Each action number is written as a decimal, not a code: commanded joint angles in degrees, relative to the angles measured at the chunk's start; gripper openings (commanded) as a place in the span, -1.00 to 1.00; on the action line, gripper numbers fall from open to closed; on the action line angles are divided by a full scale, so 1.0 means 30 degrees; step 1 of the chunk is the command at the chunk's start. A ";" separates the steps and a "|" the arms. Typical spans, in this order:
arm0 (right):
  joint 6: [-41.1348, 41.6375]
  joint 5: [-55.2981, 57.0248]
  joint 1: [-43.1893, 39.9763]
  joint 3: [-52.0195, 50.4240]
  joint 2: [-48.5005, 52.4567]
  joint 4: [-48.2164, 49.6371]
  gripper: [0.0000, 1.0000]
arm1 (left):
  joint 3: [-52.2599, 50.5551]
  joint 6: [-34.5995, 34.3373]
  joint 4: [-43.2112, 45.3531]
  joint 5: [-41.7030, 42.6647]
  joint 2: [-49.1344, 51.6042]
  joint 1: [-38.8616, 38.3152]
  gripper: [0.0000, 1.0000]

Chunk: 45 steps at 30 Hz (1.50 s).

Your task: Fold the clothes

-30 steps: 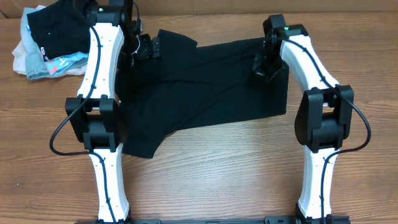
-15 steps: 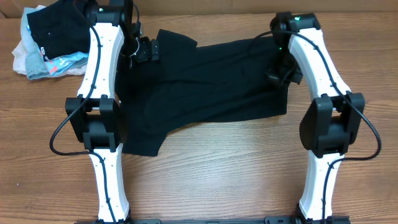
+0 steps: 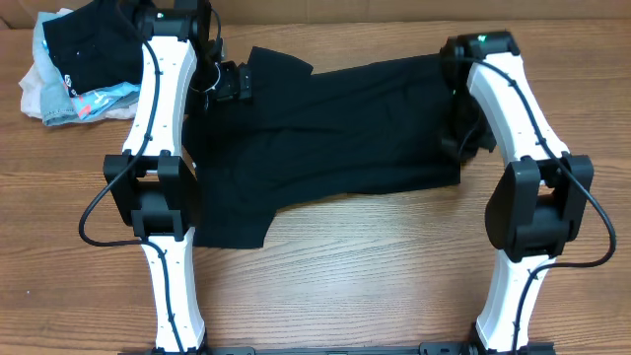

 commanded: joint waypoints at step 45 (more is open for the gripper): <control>0.2135 -0.4029 -0.1479 -1.3355 -1.0003 0.9413 1.00 | 0.2142 -0.0131 -0.4291 -0.1377 -0.2426 0.0015 1.00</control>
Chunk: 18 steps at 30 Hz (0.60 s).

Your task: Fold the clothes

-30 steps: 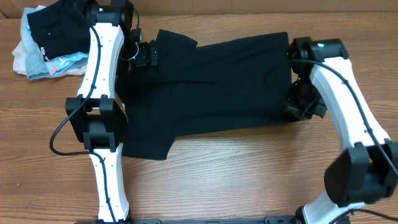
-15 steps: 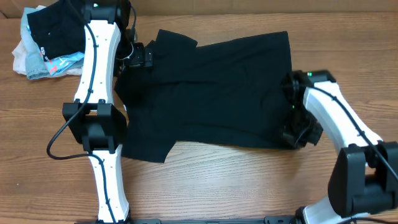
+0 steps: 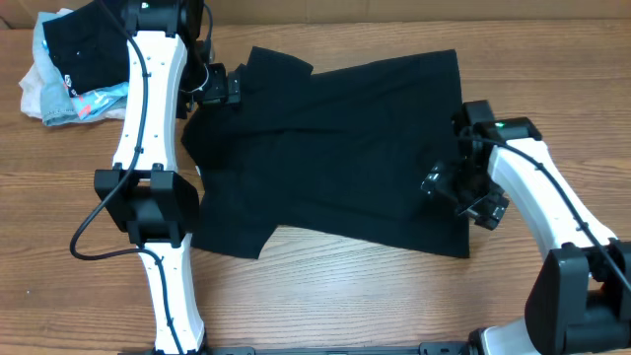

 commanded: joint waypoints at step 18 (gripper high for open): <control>-0.1435 -0.3971 -0.4940 0.0029 -0.0459 0.4867 1.00 | -0.6098 -0.0342 -0.0058 0.0080 -0.8109 -0.0007 1.00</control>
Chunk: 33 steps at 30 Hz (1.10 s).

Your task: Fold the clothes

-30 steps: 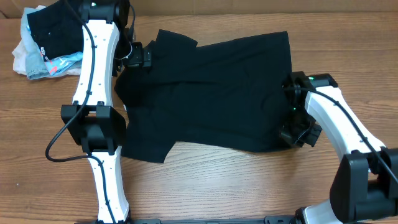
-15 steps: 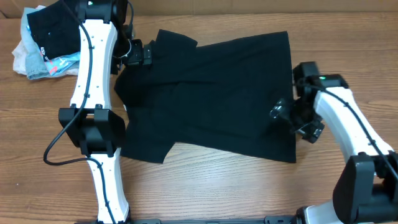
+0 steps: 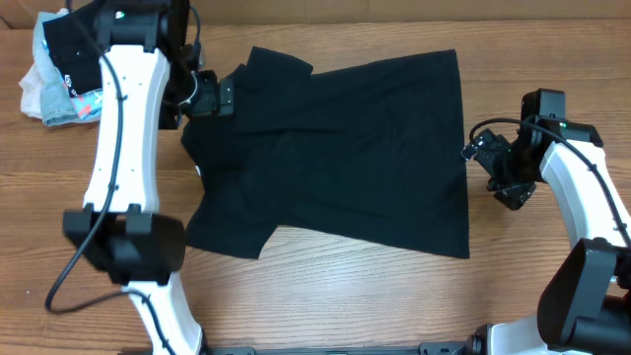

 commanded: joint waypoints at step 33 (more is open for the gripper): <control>-0.0299 -0.1923 -0.0036 0.0029 -0.0459 0.0860 1.00 | -2.2243 -0.2718 1.3005 -0.0554 -0.4991 0.4022 1.00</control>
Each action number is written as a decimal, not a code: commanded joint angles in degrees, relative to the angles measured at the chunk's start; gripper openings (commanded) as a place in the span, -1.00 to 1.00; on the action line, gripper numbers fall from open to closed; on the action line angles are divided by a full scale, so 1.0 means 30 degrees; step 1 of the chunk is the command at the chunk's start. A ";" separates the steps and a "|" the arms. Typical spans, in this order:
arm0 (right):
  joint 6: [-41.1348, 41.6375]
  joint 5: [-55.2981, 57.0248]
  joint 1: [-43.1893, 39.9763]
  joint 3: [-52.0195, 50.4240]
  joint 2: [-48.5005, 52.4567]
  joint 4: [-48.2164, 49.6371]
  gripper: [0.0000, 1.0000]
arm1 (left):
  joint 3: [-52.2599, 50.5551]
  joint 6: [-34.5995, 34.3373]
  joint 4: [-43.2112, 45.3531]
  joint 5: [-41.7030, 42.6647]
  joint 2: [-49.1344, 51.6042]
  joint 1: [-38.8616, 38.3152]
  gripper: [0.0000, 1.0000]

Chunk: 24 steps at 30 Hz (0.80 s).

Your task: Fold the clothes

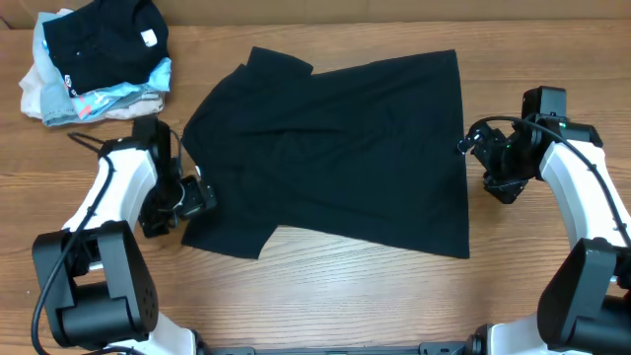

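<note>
A black T-shirt [335,148] lies spread flat on the wooden table [345,296], its hem to the right and its sleeves to the left. My left gripper [207,197] is low at the shirt's near-left sleeve, touching its edge; its jaws are too small to read. My right gripper [467,146] hovers just off the hem's right edge, fingers apart, holding nothing.
A pile of other clothes [94,59], black, light blue and white, sits at the table's far left corner. Cardboard runs along the back edge of the table. Both arm bases stand at the near edge.
My left arm has moved from the shirt's far-left shoulder down to the near-left sleeve. The right gripper has edged slightly toward the hem. The shirt lies the same.
At first the shirt lay bunched, my left gripper at its far-left shoulder and my right at the far-right hem. Then the right gripper was at the near-right hem with the shirt spread wider. Then it was off the cloth; now the left sits at the near sleeve.
</note>
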 commanded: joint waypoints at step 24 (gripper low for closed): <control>-0.0641 -0.0022 -0.0036 0.0029 -0.0459 0.0466 1.00 | -0.4430 0.0087 0.3140 0.1545 -0.0058 0.0211 -0.92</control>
